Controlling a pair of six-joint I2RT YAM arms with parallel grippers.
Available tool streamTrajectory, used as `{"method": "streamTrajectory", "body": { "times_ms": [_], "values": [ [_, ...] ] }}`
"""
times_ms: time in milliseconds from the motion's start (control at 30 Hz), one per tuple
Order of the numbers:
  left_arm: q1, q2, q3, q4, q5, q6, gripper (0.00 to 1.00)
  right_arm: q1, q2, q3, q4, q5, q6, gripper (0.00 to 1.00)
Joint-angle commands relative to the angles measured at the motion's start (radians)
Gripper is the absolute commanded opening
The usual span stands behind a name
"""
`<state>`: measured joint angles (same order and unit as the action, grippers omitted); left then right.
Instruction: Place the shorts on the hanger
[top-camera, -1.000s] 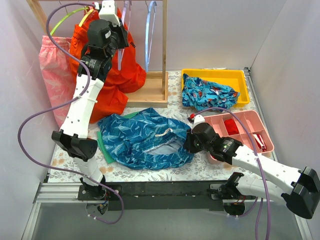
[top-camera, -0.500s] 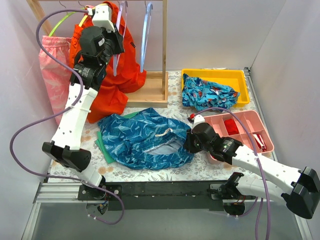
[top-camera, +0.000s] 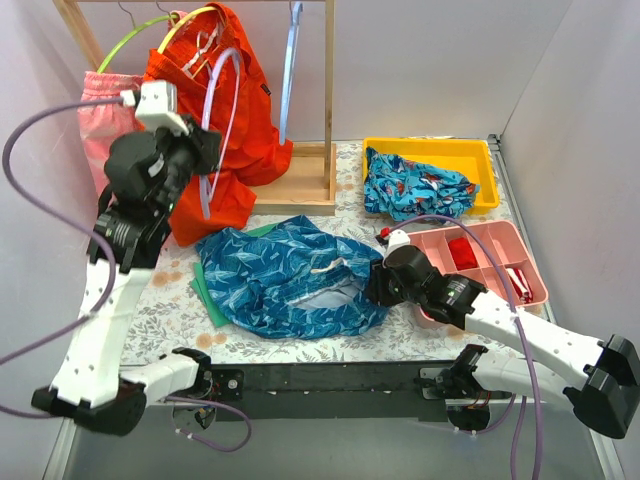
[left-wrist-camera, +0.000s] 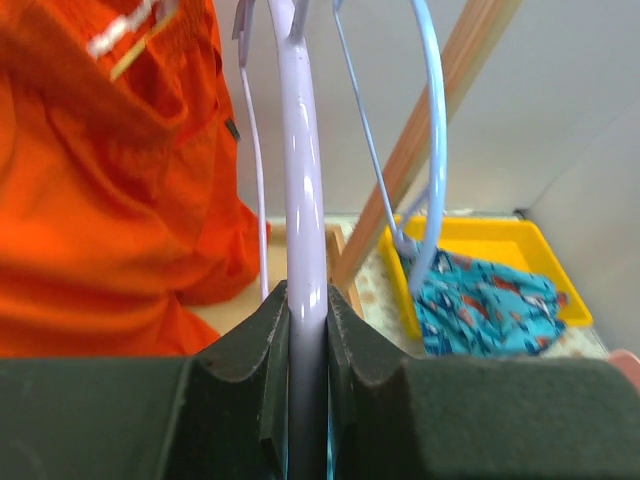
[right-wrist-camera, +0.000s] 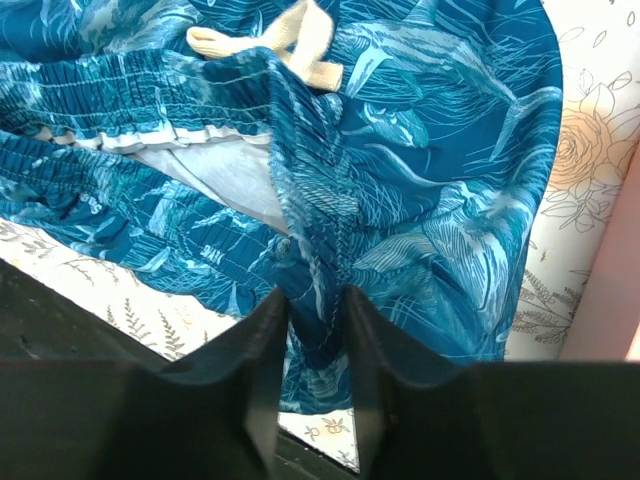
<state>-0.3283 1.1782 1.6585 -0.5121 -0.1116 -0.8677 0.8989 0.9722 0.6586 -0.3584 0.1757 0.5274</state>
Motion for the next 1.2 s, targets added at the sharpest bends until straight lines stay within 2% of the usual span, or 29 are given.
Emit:
{"method": "streamTrajectory", "body": {
  "times_ms": [0,100,133,200,333,433,500,533,633,900,1167],
  "values": [
    [0.006,-0.198,-0.194,-0.077,0.085,-0.091,0.0,0.0,-0.036,0.018,-0.019,0.01,0.016,0.4],
    [0.006,-0.328,-0.293,-0.143,0.116,-0.128,0.0,0.0,-0.05,0.009,-0.045,0.03,0.026,0.42],
    [0.005,-0.359,-0.346,-0.16,0.189,-0.135,0.0,0.001,-0.052,0.009,-0.057,0.034,0.031,0.42],
    [0.006,-0.434,-0.399,-0.212,0.229,-0.145,0.0,0.0,-0.056,0.009,-0.065,0.045,0.037,0.42],
    [0.006,-0.534,-0.502,-0.281,0.308,-0.174,0.0,0.001,-0.063,0.003,-0.071,0.057,0.046,0.51],
    [0.006,-0.607,-0.566,-0.304,0.406,-0.177,0.0,0.001,-0.067,0.004,-0.073,0.062,0.054,0.55],
    [0.006,-0.65,-0.598,-0.336,0.521,-0.147,0.0,0.006,-0.073,0.01,-0.085,0.085,0.056,0.58],
    [0.006,-0.658,-0.612,-0.357,0.594,-0.136,0.0,0.011,-0.072,0.018,-0.097,0.093,0.056,0.58],
    [0.002,-0.699,-0.647,-0.384,0.699,-0.105,0.0,0.023,-0.058,0.035,-0.134,0.131,0.056,0.59],
    [-0.052,-0.767,-0.678,-0.424,0.713,-0.077,0.0,0.054,-0.006,0.097,-0.148,0.176,0.048,0.58],
    [-0.143,-0.74,-0.657,-0.488,0.711,-0.076,0.0,0.061,0.056,0.13,-0.132,0.185,0.039,0.56]
  ]
}}
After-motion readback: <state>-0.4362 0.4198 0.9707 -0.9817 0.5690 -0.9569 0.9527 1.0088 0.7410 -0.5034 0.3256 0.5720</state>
